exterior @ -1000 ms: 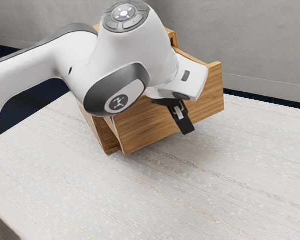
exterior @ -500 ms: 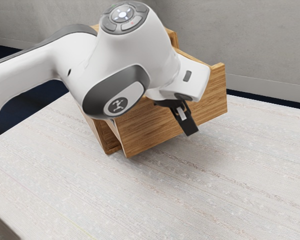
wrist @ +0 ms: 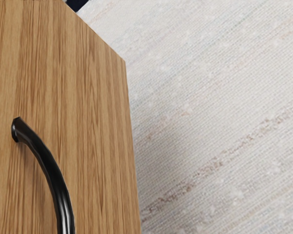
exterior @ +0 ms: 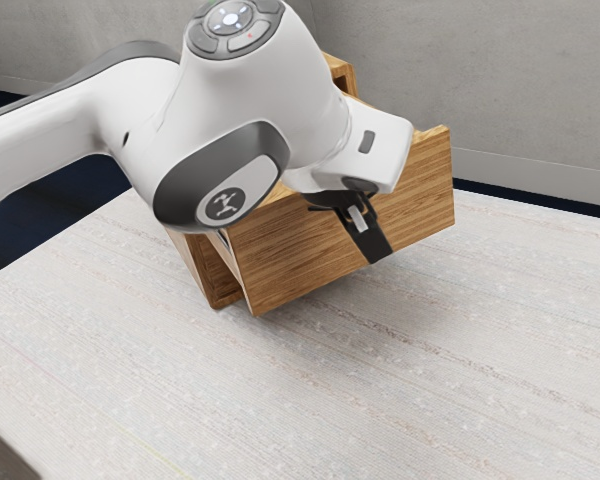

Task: Pull the drawer handle with one arm to open the drawer

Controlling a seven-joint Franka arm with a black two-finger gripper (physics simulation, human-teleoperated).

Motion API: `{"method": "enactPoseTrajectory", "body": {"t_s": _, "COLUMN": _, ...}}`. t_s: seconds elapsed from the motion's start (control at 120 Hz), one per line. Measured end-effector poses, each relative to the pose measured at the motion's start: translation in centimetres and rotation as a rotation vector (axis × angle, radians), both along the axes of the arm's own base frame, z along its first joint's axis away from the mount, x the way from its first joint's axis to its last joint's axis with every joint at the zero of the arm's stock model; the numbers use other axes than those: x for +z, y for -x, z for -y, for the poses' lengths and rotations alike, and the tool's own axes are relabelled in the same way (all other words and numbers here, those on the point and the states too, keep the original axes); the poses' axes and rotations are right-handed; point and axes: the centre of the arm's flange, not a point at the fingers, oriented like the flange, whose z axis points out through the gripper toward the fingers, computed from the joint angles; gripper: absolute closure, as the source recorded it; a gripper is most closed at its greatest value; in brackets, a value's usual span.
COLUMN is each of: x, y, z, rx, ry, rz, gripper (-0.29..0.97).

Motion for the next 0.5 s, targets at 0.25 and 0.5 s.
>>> {"method": "enactPoseTrajectory", "body": {"t_s": 0.25, "x": 0.5, "y": 0.7, "z": 1.2, "rx": -0.015, "ry": 0.006, "rz": 0.009, "gripper": 0.00}}
{"method": "enactPoseTrajectory", "body": {"t_s": 0.5, "x": 3.9, "y": 5.1, "z": 1.8, "rx": 0.011, "ry": 0.055, "rz": -0.051, "gripper": 0.00}}
